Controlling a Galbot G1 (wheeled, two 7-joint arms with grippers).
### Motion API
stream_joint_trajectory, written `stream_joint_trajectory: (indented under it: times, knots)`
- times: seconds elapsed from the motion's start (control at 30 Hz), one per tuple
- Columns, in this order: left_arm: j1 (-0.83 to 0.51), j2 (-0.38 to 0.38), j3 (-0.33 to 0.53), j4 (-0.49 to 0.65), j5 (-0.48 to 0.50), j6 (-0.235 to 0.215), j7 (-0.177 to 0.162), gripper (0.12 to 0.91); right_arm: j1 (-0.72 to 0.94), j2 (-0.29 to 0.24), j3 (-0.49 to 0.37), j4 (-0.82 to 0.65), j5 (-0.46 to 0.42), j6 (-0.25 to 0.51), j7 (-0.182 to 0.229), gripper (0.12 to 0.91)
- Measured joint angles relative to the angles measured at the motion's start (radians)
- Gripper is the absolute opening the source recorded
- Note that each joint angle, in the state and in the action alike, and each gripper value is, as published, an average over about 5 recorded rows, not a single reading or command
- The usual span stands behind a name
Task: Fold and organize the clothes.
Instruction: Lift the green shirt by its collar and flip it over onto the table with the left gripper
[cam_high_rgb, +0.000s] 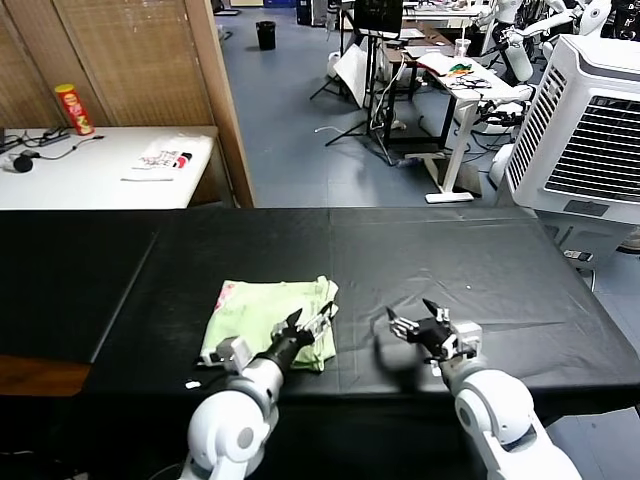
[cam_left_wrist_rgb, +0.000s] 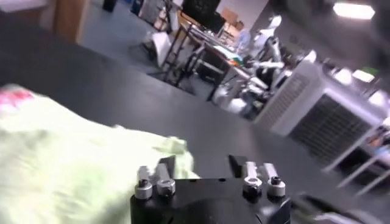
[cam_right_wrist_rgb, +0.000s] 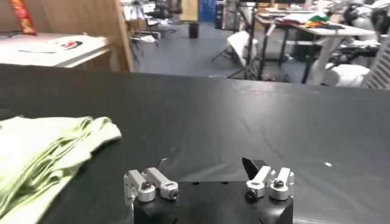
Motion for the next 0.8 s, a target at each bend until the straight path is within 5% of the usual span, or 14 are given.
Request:
stream_joint_trajectory:
  times: [0.37, 0.53, 0.8]
  knots:
    - [0.048, 0.186, -0.187, 0.022, 0.111, -0.094, 0.059, 0.798, 0.174, 0.071, -0.21, -0.111, -0.089, 0.013, -0.04, 0.798]
    - [0.057, 0.203, -0.242, 0.045, 0.119, -0.104, 0.062, 0.798, 0.212, 0.078, -0.274, -0.17, -0.188, 0.017, -0.073, 0.798]
    - [0.052, 0.189, -0.286, 0.083, 0.085, -0.113, 0.079, 0.798, 0.224, 0.087, -0.278, -0.241, -0.379, 0.108, -0.031, 0.798]
